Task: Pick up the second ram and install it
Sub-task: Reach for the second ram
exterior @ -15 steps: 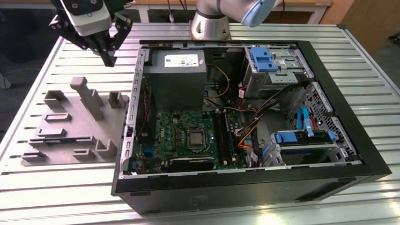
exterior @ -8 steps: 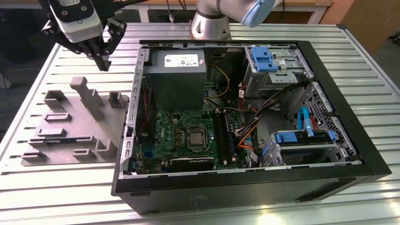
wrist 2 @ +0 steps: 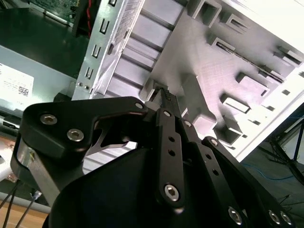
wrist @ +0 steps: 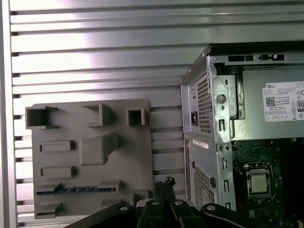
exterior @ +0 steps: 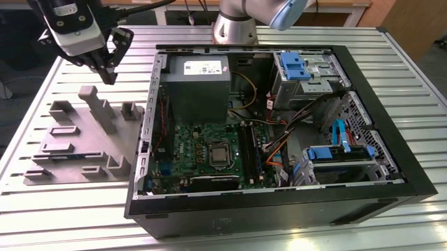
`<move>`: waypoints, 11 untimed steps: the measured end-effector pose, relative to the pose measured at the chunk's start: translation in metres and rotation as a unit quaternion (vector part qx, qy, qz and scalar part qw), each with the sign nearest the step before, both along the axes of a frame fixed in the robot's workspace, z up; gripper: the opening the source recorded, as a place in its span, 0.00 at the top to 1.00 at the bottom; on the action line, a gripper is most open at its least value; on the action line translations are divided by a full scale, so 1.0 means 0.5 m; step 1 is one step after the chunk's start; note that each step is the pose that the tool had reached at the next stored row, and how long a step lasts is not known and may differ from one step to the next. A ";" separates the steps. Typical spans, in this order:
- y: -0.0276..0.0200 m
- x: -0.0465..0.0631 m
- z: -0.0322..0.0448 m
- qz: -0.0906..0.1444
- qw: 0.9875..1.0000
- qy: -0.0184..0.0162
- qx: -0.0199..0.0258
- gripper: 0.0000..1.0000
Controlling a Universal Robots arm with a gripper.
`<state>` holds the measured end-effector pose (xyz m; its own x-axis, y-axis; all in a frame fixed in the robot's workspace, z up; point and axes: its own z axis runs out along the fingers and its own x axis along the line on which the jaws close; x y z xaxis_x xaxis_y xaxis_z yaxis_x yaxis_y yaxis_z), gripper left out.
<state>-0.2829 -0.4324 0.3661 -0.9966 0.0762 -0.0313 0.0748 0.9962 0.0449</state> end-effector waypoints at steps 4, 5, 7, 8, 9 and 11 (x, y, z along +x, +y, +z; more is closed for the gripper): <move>-0.0063 -0.011 -0.006 0.000 1.000 0.000 0.000 0.89; -0.0079 -0.015 -0.007 0.000 1.000 0.000 0.000 0.89; -0.0108 -0.022 -0.010 0.000 1.000 0.000 0.000 0.89; -0.0122 -0.025 -0.012 0.000 1.000 0.000 0.000 0.89; -0.0136 -0.029 -0.013 0.000 1.000 0.000 0.000 0.89; -0.0164 -0.036 -0.016 0.000 1.000 0.000 0.000 0.89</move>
<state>-0.3007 -0.4406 0.3581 -0.9966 0.0762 -0.0313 0.0748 0.9962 0.0449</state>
